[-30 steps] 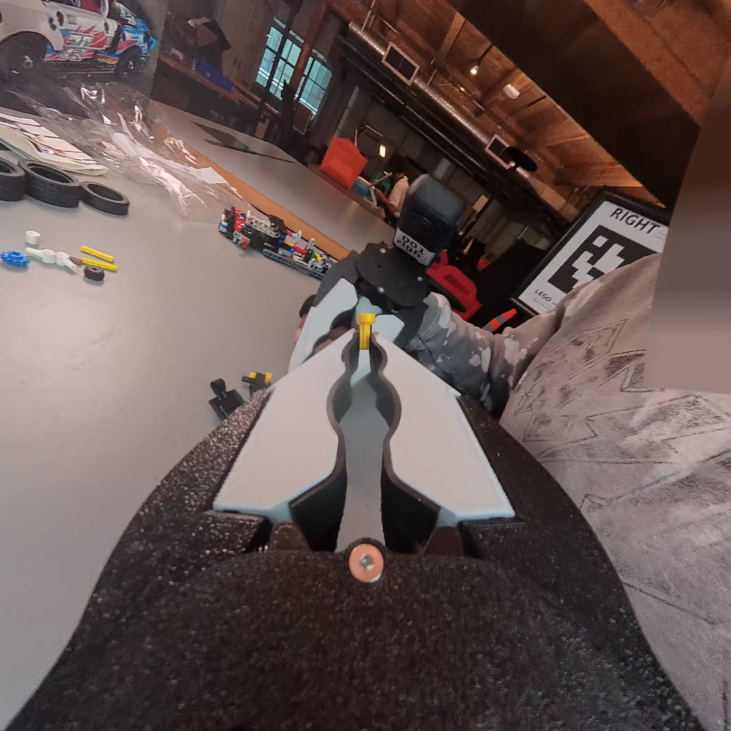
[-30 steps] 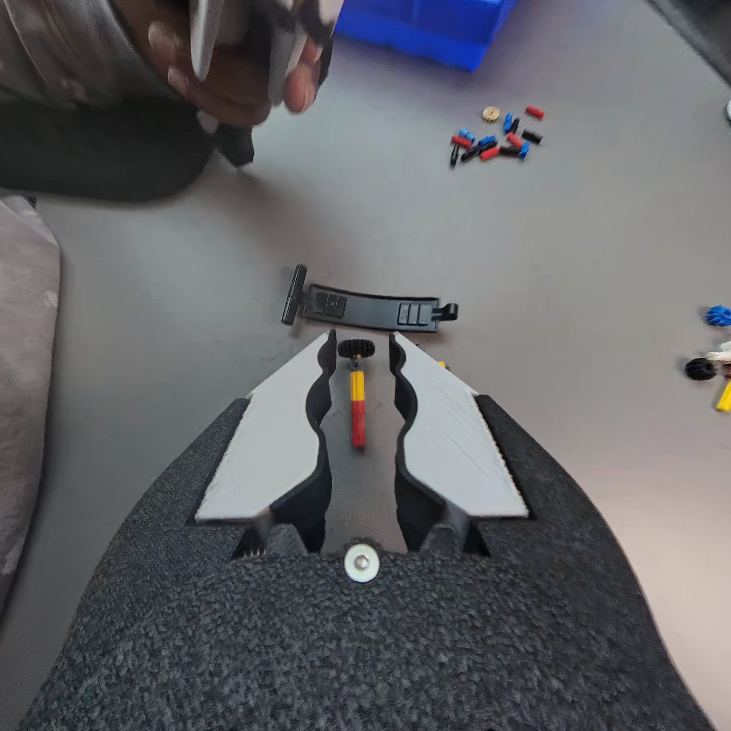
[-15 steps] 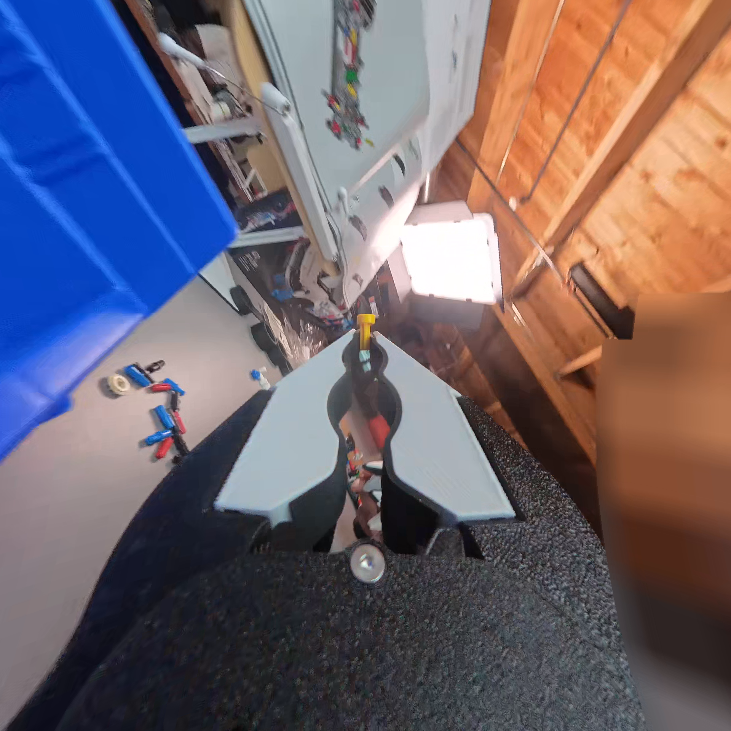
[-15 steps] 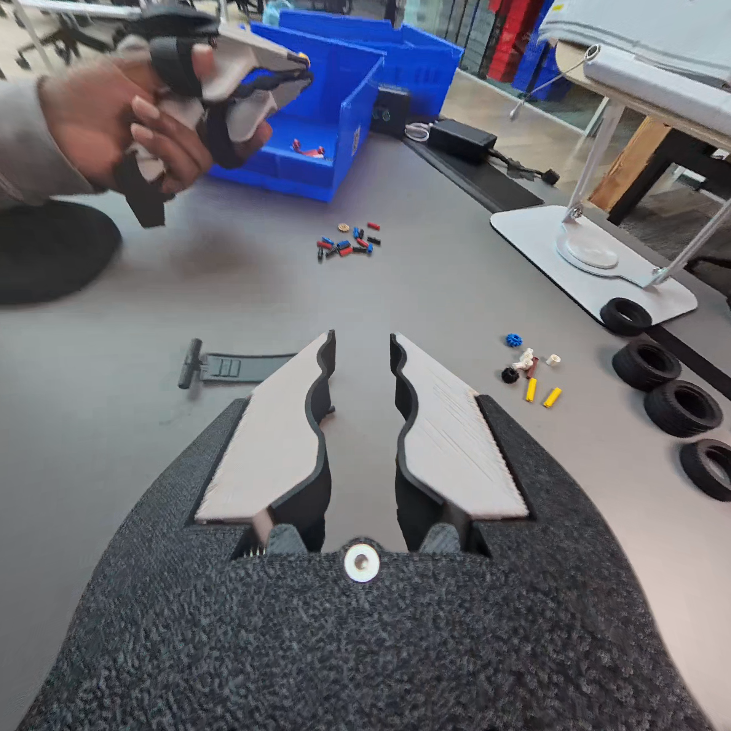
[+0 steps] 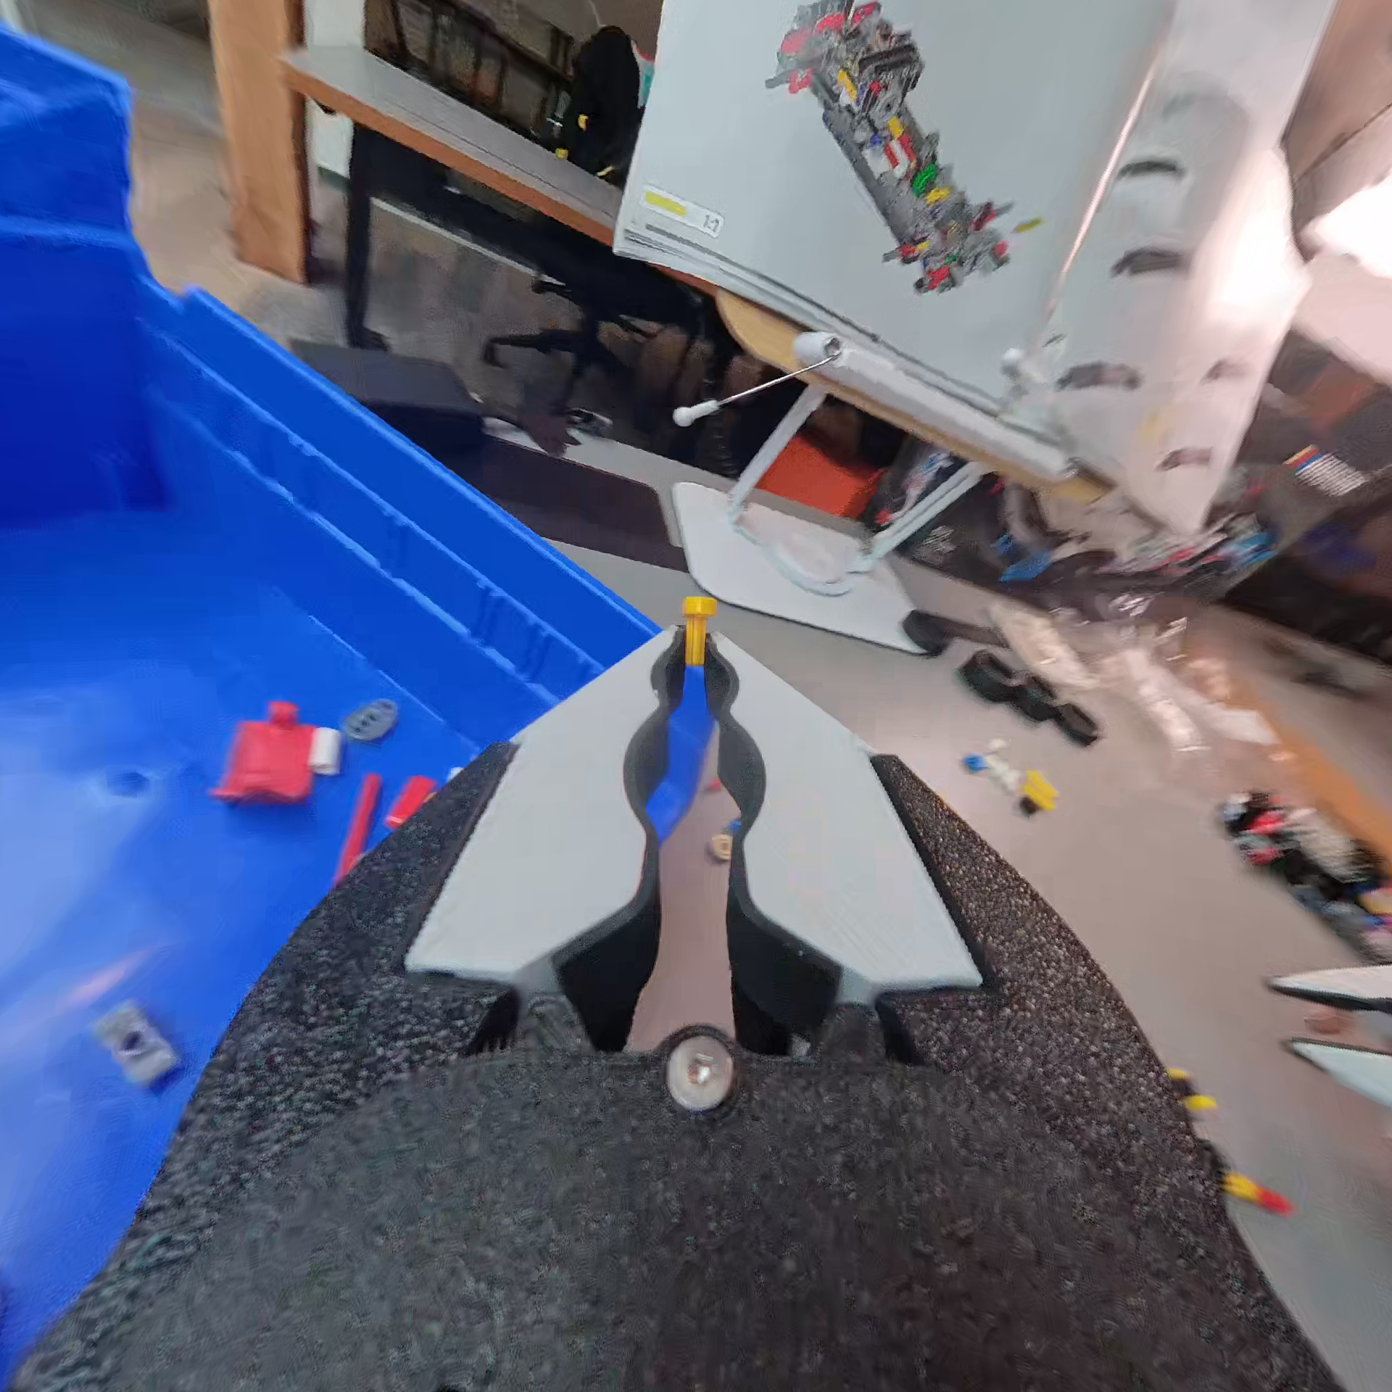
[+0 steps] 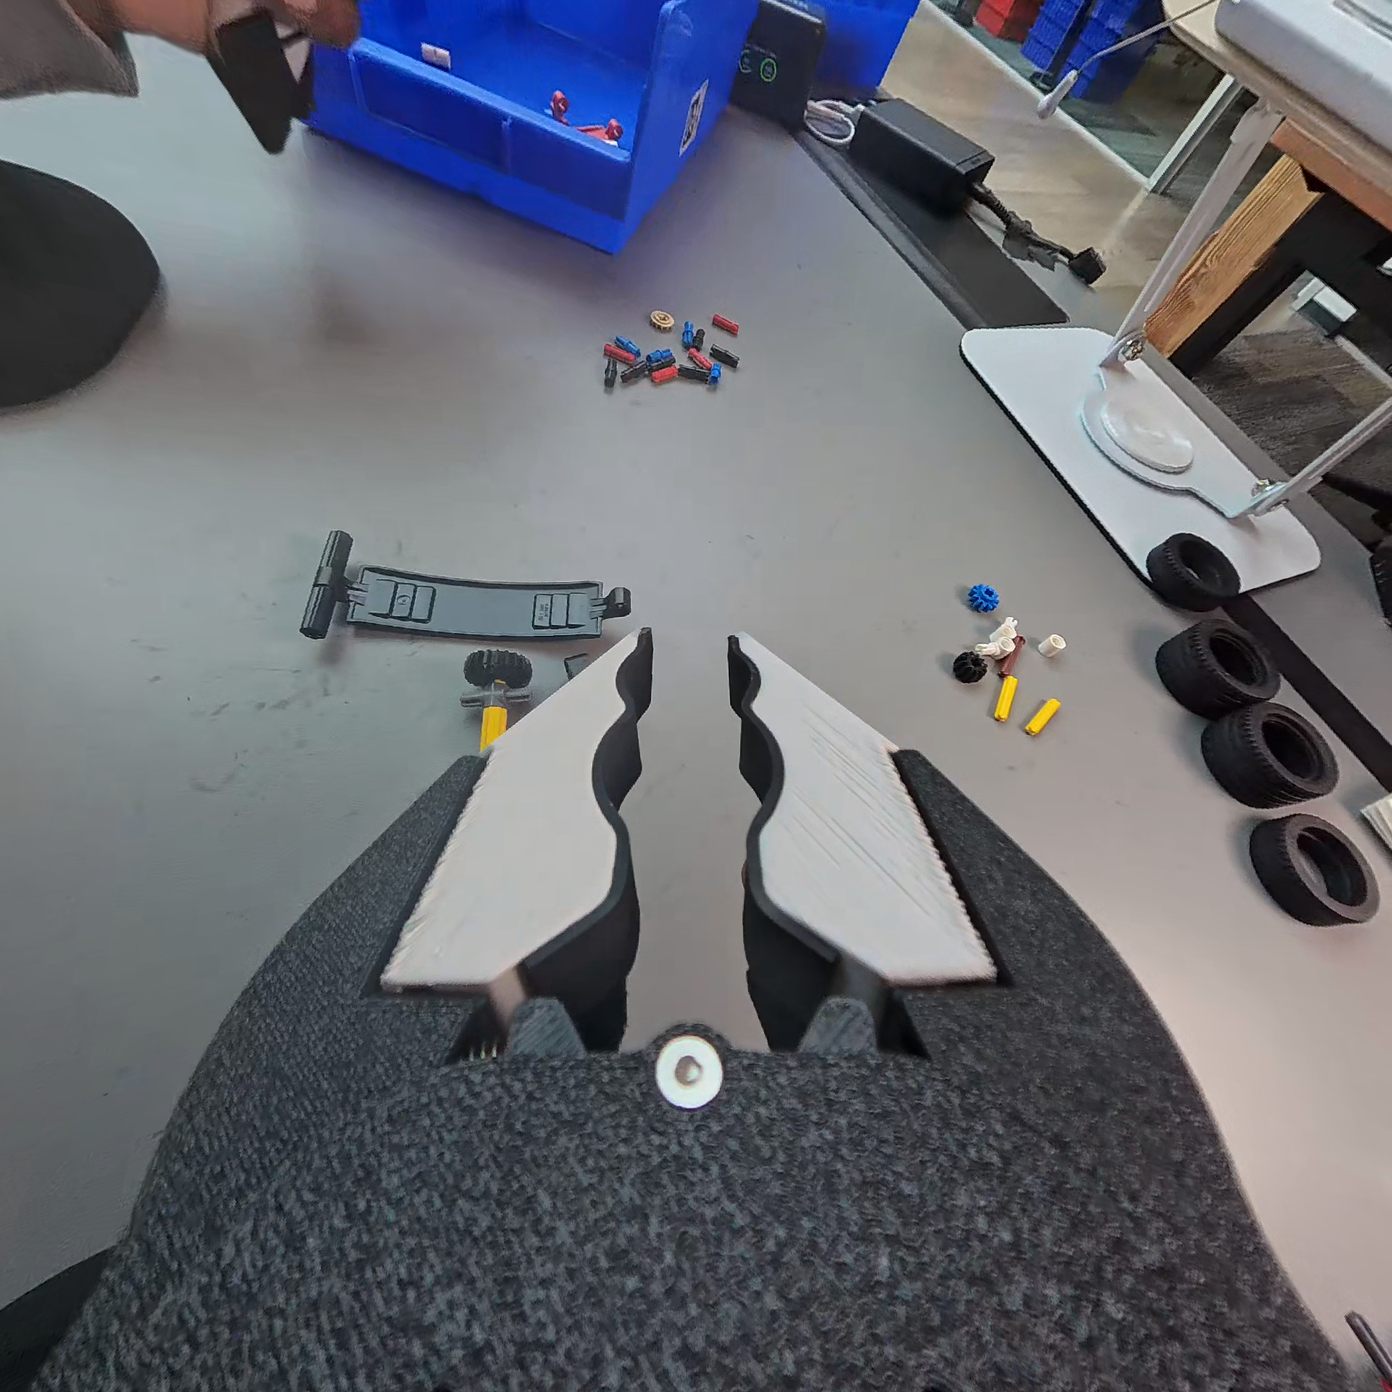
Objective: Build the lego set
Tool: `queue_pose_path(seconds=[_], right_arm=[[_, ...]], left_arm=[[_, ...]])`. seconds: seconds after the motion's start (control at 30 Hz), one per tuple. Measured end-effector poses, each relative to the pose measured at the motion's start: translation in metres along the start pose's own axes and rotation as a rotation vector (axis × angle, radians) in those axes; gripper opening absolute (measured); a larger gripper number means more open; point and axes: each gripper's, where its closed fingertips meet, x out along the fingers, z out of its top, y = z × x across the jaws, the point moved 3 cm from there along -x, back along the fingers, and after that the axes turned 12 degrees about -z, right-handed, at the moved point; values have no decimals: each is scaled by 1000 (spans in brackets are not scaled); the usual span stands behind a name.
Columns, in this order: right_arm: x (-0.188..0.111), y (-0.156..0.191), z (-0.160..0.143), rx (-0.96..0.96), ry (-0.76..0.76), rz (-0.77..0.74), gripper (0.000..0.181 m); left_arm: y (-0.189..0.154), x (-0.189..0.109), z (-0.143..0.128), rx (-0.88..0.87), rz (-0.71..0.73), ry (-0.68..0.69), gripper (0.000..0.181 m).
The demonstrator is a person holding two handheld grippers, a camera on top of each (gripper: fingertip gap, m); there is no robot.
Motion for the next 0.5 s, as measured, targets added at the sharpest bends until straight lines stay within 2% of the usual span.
queue_pose_path(seconds=[0.1,0.23,0.3,0.43,0.5], right_arm=[[0,3,-1,-9,2,8,17],[-1,7,-3,-32,10,18,17],[-2,8,-3,-36,9,22,17],[-4,5,-2,-31,2,13,16],[-5,3,-2,-26,0,7,16]], left_arm=[[21,2,-3,262,180,214,1],[42,2,-22,373,288,386,1],[48,1,-26,378,306,418,3],[50,-2,-23,336,290,398,29],[47,-6,-14,310,269,333,39]])
